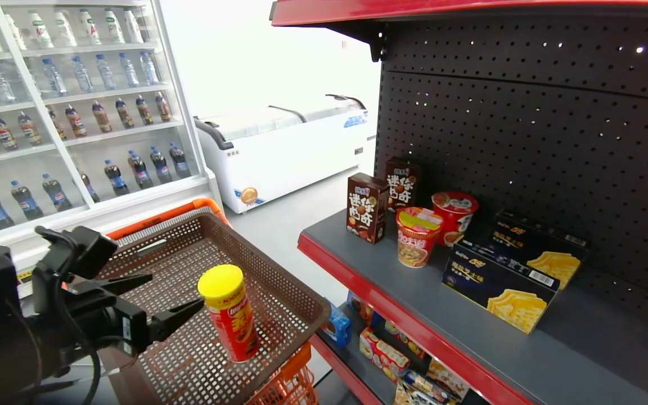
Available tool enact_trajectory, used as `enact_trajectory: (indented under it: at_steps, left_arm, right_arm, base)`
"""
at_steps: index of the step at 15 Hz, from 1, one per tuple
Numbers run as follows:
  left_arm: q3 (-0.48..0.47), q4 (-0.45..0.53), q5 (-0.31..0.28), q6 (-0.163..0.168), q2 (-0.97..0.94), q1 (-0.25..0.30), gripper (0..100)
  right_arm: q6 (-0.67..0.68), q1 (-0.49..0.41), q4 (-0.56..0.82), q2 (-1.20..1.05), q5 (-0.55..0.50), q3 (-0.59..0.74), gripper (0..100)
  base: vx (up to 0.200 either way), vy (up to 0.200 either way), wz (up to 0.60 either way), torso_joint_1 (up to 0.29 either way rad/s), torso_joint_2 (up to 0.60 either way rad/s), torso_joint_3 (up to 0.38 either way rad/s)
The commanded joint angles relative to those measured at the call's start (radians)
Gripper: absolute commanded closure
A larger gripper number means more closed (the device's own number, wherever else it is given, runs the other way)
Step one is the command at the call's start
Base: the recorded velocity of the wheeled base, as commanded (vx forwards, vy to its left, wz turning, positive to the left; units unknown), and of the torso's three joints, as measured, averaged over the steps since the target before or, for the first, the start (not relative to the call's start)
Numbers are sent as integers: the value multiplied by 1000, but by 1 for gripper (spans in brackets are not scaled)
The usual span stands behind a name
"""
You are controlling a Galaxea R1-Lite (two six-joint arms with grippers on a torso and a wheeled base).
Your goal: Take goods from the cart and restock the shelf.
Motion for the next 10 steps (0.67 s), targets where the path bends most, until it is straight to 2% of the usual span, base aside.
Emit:
enact_trajectory:
  at_steps: [1, 3, 6, 10]
  left_arm:
    - [68, -188, -6, -3, 276, -22, 0]
    - [65, -262, -8, -6, 359, -25, 0]
    - [59, -317, -9, -10, 443, -38, 0]
    - [57, -339, -9, -1, 509, -65, 0]
  right_arm:
    - [0, 0, 0, 0, 1, 0, 0]
    - [0, 0, 0, 0, 1, 0, 0]
    - [0, 0, 0, 0, 1, 0, 0]
    - [0, 0, 0, 0, 1, 0, 0]
  base:
    - [0, 0, 0, 0, 0, 0]
    - [0, 0, 0, 0, 0, 0]
    - [0, 0, 0, 0, 0, 0]
    - [0, 0, 0, 0, 0, 0]
